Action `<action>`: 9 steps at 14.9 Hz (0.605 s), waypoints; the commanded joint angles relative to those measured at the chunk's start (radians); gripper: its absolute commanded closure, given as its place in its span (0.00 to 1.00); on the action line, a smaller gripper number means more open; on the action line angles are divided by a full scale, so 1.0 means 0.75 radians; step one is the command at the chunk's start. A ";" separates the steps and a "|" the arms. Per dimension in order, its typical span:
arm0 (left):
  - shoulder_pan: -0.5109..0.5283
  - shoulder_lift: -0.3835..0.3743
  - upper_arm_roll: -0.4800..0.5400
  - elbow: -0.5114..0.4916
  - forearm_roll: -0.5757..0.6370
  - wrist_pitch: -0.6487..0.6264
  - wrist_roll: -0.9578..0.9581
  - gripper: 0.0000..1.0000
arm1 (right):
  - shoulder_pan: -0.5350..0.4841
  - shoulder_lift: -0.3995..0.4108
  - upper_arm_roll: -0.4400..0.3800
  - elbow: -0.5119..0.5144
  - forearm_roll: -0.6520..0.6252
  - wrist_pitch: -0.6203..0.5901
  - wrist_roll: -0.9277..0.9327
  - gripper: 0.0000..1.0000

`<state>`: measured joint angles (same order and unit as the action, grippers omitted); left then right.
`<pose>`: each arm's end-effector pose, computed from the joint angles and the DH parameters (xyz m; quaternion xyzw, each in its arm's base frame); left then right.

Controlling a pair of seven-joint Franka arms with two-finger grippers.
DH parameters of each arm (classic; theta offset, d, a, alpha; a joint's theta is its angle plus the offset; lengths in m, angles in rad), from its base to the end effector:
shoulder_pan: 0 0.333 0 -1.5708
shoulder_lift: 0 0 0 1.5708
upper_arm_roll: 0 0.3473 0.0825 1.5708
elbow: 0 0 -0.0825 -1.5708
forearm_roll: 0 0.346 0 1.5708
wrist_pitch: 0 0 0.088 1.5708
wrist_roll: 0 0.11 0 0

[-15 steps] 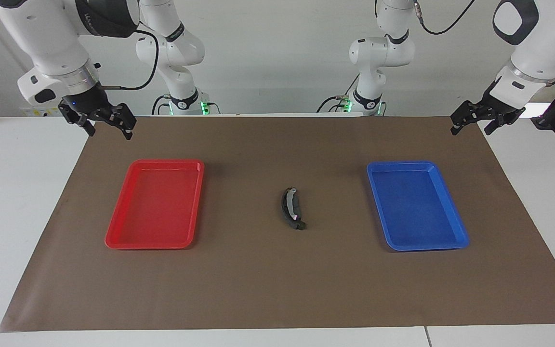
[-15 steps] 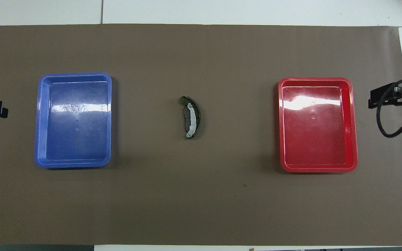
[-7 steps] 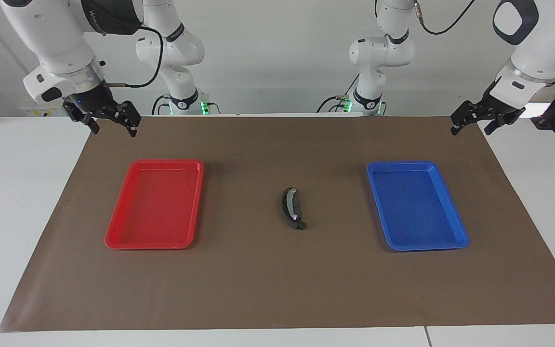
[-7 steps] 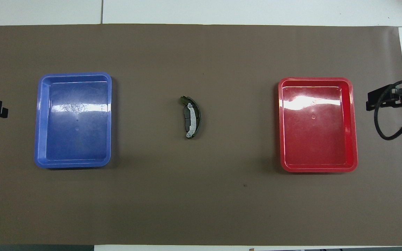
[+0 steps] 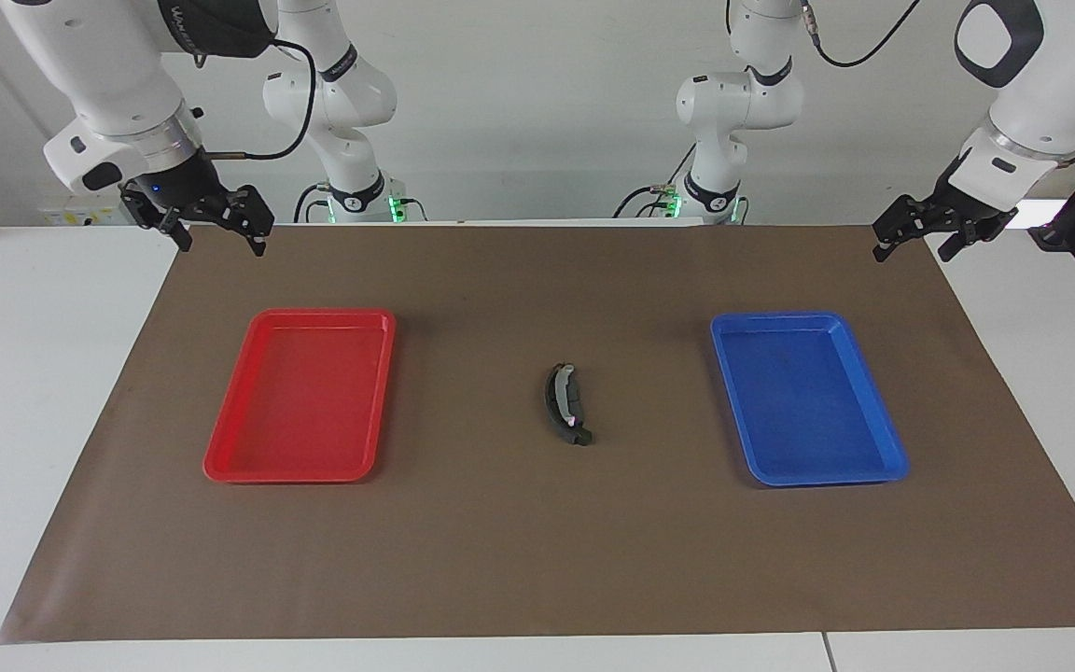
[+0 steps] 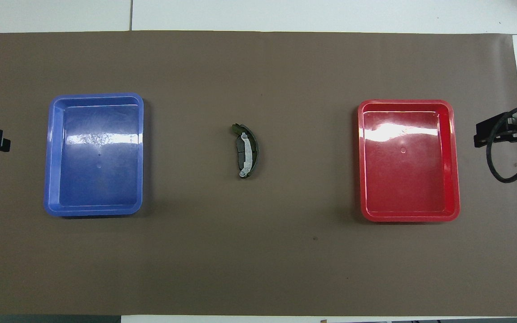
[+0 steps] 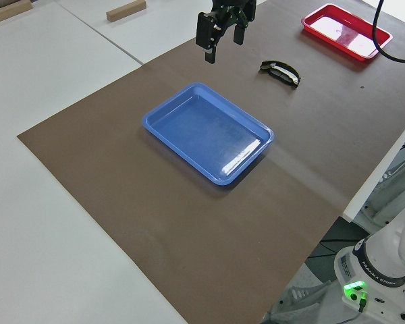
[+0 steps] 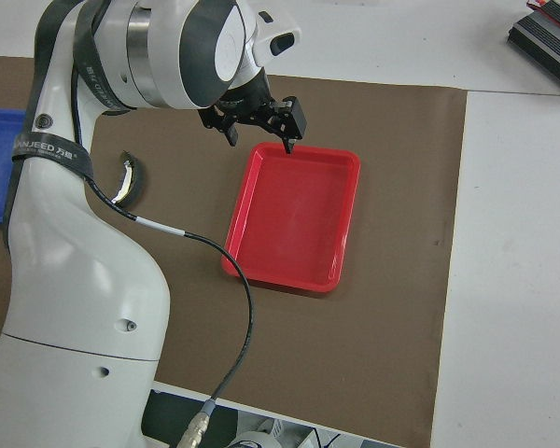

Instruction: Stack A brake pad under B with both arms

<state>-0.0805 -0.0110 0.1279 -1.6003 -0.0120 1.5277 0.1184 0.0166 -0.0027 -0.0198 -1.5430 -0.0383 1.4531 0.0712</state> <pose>0.5067 0.0231 0.6420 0.9989 -0.0356 -0.0302 0.0092 0.5030 -0.0062 0.6564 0.9981 -0.0386 -0.0429 0.0205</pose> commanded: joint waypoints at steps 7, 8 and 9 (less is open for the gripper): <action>0.005 -0.024 -0.003 -0.026 0.022 0.004 0.004 0.01 | -0.006 0.020 0.004 0.012 -0.016 0.040 -0.023 0.01; 0.005 -0.024 -0.003 -0.026 0.022 0.004 0.004 0.01 | -0.008 0.020 0.004 0.012 -0.016 0.040 -0.027 0.01; 0.005 -0.024 -0.003 -0.026 0.022 0.004 0.004 0.01 | -0.008 0.016 0.004 0.010 -0.016 0.044 -0.025 0.01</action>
<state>-0.0805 -0.0110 0.1279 -1.6003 -0.0120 1.5277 0.1184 0.0159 0.0076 -0.0202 -1.5429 -0.0388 1.4803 0.0712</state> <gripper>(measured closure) 0.004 0.004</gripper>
